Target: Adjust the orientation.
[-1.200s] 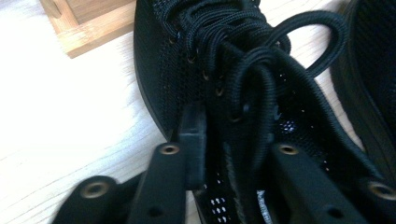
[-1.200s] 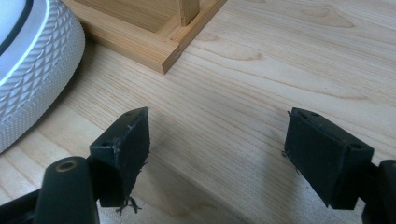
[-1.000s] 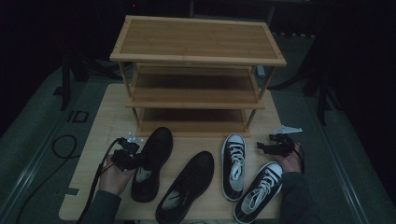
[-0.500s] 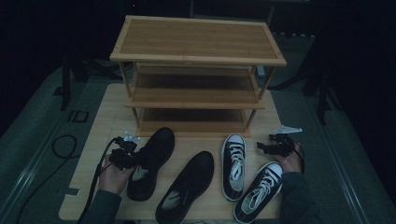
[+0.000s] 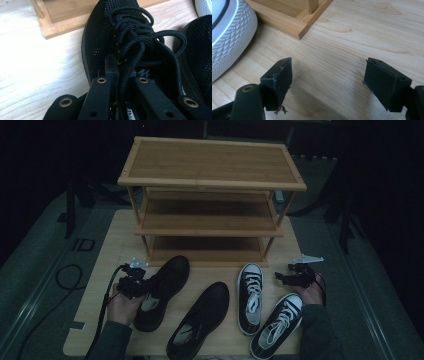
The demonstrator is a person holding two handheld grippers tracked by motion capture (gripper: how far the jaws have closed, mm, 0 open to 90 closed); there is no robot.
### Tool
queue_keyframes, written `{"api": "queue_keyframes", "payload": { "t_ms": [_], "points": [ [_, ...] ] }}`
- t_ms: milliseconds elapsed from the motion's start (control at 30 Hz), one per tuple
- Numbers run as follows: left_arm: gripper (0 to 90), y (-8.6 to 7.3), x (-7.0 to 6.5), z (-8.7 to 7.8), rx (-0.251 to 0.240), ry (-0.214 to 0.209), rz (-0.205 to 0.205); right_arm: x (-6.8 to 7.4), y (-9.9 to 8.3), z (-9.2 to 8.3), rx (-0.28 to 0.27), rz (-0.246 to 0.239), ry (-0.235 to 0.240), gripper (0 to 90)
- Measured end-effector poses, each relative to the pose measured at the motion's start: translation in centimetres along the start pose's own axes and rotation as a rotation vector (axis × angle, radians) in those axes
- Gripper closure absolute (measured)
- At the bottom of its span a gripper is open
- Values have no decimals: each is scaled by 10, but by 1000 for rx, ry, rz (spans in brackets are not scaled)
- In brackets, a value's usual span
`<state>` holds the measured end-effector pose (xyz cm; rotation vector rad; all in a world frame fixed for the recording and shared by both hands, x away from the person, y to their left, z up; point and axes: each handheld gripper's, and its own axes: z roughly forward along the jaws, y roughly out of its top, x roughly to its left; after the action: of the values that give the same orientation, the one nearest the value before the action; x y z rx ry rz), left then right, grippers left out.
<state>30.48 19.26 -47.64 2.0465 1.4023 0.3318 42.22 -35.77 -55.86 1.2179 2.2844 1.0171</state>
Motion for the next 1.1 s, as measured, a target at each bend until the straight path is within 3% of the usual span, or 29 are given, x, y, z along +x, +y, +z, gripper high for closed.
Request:
{"api": "queue_keyframes", "payload": {
  "t_ms": [500, 1100],
  "points": [
    [879, 24, -5, 8, -45, -5, -17, 0, 0, 0, -1, 0, 2, 223],
    [880, 48, 2, 26, -83, 67, -91, 0, 0, 0, 0, 0, 1, 223]
  ]
}}
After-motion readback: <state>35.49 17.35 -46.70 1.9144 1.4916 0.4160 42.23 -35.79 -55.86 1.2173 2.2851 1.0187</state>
